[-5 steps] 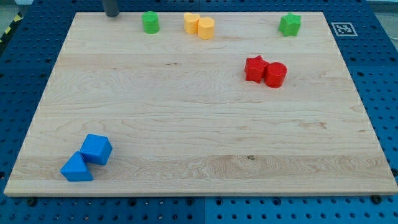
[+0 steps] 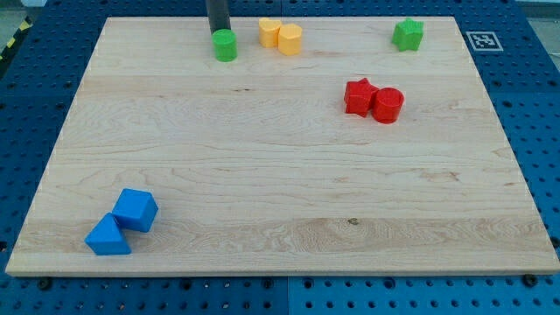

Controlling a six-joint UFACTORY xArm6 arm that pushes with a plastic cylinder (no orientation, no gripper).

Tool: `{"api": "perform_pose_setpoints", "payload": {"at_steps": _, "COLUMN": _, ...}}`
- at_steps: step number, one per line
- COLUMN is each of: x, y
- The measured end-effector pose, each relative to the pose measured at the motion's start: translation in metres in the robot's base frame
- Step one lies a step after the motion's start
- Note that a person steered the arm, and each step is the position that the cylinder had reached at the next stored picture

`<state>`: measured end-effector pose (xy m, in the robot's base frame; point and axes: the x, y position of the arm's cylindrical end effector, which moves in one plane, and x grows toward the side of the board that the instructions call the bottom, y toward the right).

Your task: Move the green circle into the green star

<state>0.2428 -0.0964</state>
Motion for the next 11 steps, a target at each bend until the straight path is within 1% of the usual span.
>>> {"api": "perform_pose_setpoints", "payload": {"at_steps": 2, "x": 0.041, "y": 0.006}}
{"api": "perform_pose_setpoints", "payload": {"at_steps": 3, "x": 0.062, "y": -0.010}}
{"api": "perform_pose_setpoints", "payload": {"at_steps": 4, "x": 0.094, "y": -0.026}}
{"api": "perform_pose_setpoints", "payload": {"at_steps": 5, "x": 0.112, "y": -0.028}}
{"api": "perform_pose_setpoints", "payload": {"at_steps": 6, "x": 0.114, "y": -0.028}}
{"api": "perform_pose_setpoints", "payload": {"at_steps": 7, "x": 0.114, "y": -0.014}}
{"api": "perform_pose_setpoints", "payload": {"at_steps": 9, "x": 0.114, "y": 0.056}}
{"api": "perform_pose_setpoints", "payload": {"at_steps": 10, "x": 0.114, "y": 0.049}}
{"api": "perform_pose_setpoints", "payload": {"at_steps": 11, "x": 0.114, "y": 0.020}}
